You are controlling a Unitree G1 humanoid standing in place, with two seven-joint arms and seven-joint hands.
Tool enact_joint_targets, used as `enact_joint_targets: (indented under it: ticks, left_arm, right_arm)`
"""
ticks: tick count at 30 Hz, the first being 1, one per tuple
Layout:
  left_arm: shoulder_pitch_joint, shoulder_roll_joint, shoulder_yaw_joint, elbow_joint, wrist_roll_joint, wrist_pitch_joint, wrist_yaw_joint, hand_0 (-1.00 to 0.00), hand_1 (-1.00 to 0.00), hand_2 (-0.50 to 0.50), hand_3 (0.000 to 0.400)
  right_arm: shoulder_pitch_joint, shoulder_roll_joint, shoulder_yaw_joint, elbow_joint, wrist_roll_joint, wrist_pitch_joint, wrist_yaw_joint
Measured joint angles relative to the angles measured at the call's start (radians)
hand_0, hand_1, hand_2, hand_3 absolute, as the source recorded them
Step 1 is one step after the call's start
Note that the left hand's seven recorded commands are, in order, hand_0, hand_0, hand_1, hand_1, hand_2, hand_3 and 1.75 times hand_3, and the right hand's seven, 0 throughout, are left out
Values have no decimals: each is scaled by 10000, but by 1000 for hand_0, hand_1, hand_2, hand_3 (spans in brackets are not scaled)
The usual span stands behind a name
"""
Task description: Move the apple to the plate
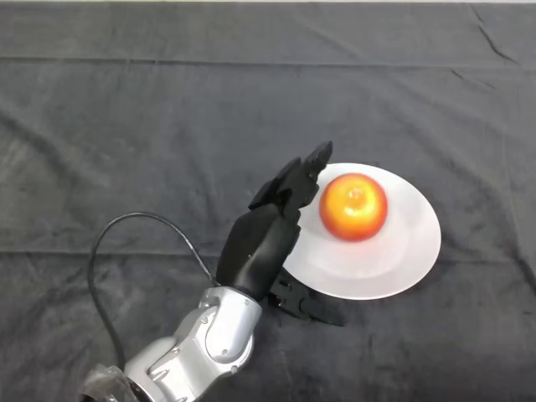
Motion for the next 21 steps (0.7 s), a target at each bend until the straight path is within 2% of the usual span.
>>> enact_joint_targets:
  ticks: [4,8,16,21]
  left_arm:
    - [1,260,84,-231,-28,11,-122,0,0,0,0]
    - [7,783,437,-967,-310,27,-451,0,0,0,0]
    - [221,1875,2068,-2654,-899,29,-895,0,0,0,0]
    - [813,2571,3050,-3424,-1344,-12,-1106,0,0,0,0]
  right_arm:
    - [0,0,0,0,0,0,0]
    - [0,0,0,0,0,0,0]
    - [0,0,0,0,0,-1,0]
    - [-1,0,4,0,0,0,0]
